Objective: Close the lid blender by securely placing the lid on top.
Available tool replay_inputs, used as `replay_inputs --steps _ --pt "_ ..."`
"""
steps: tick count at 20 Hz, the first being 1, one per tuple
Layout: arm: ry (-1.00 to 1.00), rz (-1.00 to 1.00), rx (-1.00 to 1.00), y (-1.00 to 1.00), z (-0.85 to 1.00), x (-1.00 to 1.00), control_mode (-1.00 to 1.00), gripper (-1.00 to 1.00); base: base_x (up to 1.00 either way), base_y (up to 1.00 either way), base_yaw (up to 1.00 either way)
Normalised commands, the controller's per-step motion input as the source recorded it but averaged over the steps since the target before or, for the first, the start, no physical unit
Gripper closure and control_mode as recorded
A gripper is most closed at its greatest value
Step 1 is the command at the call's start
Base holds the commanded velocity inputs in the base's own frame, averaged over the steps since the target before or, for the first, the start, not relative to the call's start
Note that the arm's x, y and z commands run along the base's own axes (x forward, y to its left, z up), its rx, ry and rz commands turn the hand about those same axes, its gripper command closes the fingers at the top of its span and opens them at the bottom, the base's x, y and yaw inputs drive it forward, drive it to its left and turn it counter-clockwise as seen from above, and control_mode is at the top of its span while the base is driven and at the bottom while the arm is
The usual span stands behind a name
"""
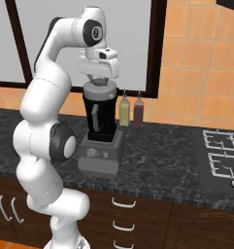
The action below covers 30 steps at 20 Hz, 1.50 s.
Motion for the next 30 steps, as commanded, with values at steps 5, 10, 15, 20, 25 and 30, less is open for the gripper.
replay_inputs --steps 5,10,15,20,25,30 --pt "-0.20 0.00 0.00 0.00 0.36 -0.13 -1.00 -1.00 0.00 0.00 0.00" --pt "-0.30 0.01 0.00 0.00 0.32 -0.29 -1.00 -1.00 0.00 0.00 0.00" --pt "-0.72 0.06 0.00 -0.07 0.36 -1.00 -1.00 -1.00 0.00 0.00 0.00" --pt "-0.63 0.01 -0.02 -0.37 -0.16 -1.00 -1.00 -1.00 0.00 0.00 0.00" --pt "-0.44 0.00 -0.06 -0.83 -0.87 -1.00 -1.00 -1.00 0.00 0.00 0.00" --pt "-0.39 0.02 -0.08 -0.99 -0.79 -1.00 -1.00 -1.00 0.00 0.00 0.00"
